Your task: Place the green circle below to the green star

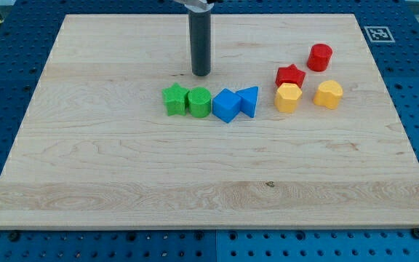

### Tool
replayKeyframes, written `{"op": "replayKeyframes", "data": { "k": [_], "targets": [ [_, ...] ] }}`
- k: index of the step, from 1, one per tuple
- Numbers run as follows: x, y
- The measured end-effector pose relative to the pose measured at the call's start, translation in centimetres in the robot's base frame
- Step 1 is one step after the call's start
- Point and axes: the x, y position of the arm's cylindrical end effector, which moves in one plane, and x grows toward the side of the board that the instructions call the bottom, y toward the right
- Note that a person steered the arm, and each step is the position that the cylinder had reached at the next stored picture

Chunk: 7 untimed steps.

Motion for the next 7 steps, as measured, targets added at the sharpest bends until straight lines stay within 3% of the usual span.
{"op": "replayKeyframes", "data": {
  "k": [1,3,4,7],
  "targets": [
    [-0.1,-2.2],
    [-0.1,-0.1],
    [3.0,1.3],
    [6.1,1.1]
  ]
}}
